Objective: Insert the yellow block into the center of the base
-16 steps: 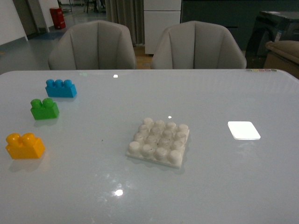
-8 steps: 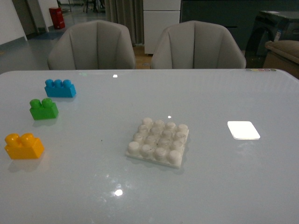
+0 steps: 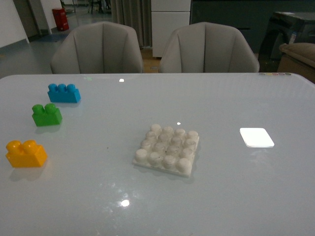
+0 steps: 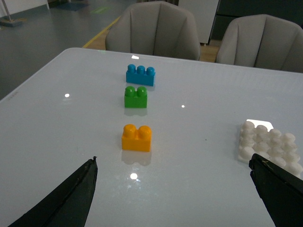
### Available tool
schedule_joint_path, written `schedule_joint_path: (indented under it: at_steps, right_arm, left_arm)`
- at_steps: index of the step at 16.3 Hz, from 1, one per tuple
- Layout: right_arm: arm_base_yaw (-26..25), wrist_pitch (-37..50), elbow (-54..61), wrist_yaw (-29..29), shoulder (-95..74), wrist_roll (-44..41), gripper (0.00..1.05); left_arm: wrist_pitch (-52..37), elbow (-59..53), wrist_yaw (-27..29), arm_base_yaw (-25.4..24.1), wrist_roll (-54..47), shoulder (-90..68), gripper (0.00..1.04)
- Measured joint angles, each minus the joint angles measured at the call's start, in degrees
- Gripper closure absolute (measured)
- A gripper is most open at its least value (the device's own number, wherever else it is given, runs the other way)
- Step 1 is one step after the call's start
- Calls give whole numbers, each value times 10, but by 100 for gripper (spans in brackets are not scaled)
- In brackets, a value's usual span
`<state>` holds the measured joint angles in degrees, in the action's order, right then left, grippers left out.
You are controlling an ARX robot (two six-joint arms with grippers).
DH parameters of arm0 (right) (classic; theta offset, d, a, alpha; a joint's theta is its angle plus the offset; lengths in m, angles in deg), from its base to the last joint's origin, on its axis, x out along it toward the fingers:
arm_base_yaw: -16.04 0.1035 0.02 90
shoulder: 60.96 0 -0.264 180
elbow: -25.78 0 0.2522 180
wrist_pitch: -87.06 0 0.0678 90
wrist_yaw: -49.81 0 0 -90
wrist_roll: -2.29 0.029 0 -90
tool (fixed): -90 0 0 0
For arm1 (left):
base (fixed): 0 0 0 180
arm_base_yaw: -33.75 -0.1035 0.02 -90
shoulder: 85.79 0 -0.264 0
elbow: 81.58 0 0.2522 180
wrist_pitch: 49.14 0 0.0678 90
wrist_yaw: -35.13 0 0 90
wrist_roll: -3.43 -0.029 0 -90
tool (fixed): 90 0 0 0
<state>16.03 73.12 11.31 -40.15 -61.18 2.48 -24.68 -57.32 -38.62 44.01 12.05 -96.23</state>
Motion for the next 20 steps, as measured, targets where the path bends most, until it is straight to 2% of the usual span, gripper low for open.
schedule_joint_path:
  at_steps: [2, 5, 6, 7, 9, 13, 16, 20]
  right_arm:
    - [0, 0, 0, 0, 0, 0, 6]
    - [0, 0, 0, 0, 0, 0, 6]
    - [0, 0, 0, 0, 0, 0, 6]
    - [0, 0, 0, 0, 0, 0, 6]
    - [0, 0, 0, 0, 0, 0, 6]
    - [0, 0, 0, 0, 0, 0, 6]
    - [0, 0, 0, 0, 0, 0, 6]
    - [0, 0, 0, 0, 0, 0, 6]
  left_arm:
    - [-17, -2, -18, -21, 0, -11, 7]
    - [-179, 4, -191, -197, -30, -187, 7]
    - [-238, 26, -231, -241, -49, -271, 7]
    - [-303, 66, -248, -261, -66, -372, 7]
    - [-374, 136, -261, -248, -94, -544, 7]
    - [-386, 245, -254, -213, -139, -794, 7]
    - [-384, 311, -250, -203, -156, -904, 7]
    - [-378, 339, -253, -203, -162, -982, 7]
